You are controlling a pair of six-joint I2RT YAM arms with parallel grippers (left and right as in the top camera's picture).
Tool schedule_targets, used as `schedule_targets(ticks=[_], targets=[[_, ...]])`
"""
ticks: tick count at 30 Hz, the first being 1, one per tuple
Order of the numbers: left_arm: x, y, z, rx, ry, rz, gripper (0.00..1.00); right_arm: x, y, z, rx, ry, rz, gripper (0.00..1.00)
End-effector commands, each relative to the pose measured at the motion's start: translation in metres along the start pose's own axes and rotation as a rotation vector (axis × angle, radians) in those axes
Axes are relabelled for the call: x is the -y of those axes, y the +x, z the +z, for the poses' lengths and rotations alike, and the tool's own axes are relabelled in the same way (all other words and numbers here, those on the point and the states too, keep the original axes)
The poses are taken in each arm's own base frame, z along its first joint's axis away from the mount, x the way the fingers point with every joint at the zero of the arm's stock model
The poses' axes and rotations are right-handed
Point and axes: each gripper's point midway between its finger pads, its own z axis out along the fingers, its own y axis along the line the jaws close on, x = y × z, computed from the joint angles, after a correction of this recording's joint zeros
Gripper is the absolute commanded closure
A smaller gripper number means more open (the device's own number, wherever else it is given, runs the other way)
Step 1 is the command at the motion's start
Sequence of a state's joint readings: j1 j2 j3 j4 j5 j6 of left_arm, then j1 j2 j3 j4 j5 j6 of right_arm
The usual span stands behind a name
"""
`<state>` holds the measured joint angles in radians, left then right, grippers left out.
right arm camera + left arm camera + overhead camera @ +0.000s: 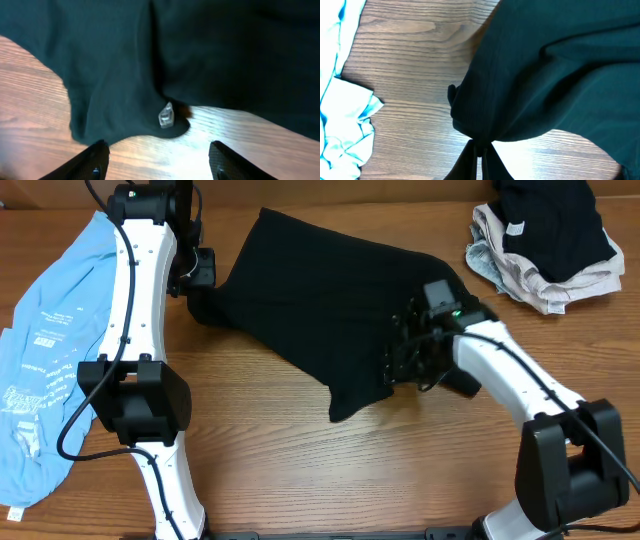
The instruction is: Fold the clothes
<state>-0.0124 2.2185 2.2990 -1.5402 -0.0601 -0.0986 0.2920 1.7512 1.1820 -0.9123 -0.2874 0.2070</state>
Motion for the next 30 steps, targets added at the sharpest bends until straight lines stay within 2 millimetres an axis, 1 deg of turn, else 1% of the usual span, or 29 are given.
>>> schedule_targets(ticks=[1, 4, 6, 9, 12, 13, 14, 15, 21, 23, 25, 27, 29, 30], targets=[[-0.001, -0.003, -0.005, 0.017, 0.010, -0.012, 0.96, 0.005, 0.009, 0.021, -0.001, 0.042, 0.037, 0.33], [-0.001, -0.003, -0.005, 0.019, 0.010, -0.013, 0.96, 0.012, 0.010, 0.037, 0.005, 0.086, 0.033, 0.34], [-0.001, -0.003, -0.005, 0.020, 0.010, -0.013, 0.96, 0.013, 0.011, 0.044, 0.005, 0.083, 0.030, 0.35], [-0.001, -0.003, -0.005, 0.017, 0.010, -0.013, 0.96, 0.013, 0.017, 0.050, -0.013, 0.066, 0.033, 0.42], [-0.001, -0.003, -0.005, 0.017, 0.010, -0.013, 0.96, 0.011, 0.021, 0.051, -0.031, 0.052, 0.031, 0.54], [-0.001, -0.003, -0.005, 0.017, 0.010, -0.013, 0.96, 0.009, 0.022, 0.051, -0.033, 0.046, 0.027, 0.60], [-0.001, -0.003, -0.005, 0.017, 0.010, -0.014, 0.96, 0.009, 0.022, 0.051, -0.033, 0.044, 0.024, 0.73], [-0.001, -0.003, -0.005, 0.017, 0.011, -0.017, 0.96, 0.008, 0.021, 0.051, -0.031, 0.043, 0.022, 0.78], [0.001, -0.002, -0.005, 0.015, 0.018, -0.021, 0.96, 0.007, 0.018, 0.051, -0.017, 0.037, 0.018, 0.96], [0.000, -0.001, -0.005, 0.012, 0.018, -0.021, 0.96, 0.006, 0.016, 0.050, -0.012, 0.036, 0.019, 0.96], [0.000, -0.001, -0.007, 0.016, 0.019, -0.021, 0.96, 0.007, 0.009, 0.040, 0.004, 0.033, 0.034, 0.96], [-0.002, -0.002, -0.018, 0.032, 0.022, -0.026, 0.96, 0.008, -0.004, 0.015, 0.038, 0.027, 0.057, 0.96], [-0.006, -0.004, -0.040, 0.077, 0.027, -0.039, 0.96, 0.009, -0.021, -0.023, 0.094, 0.021, 0.060, 0.96], [-0.008, -0.006, -0.053, 0.109, 0.029, -0.045, 0.96, 0.009, -0.030, -0.049, 0.131, 0.017, 0.058, 0.96]])
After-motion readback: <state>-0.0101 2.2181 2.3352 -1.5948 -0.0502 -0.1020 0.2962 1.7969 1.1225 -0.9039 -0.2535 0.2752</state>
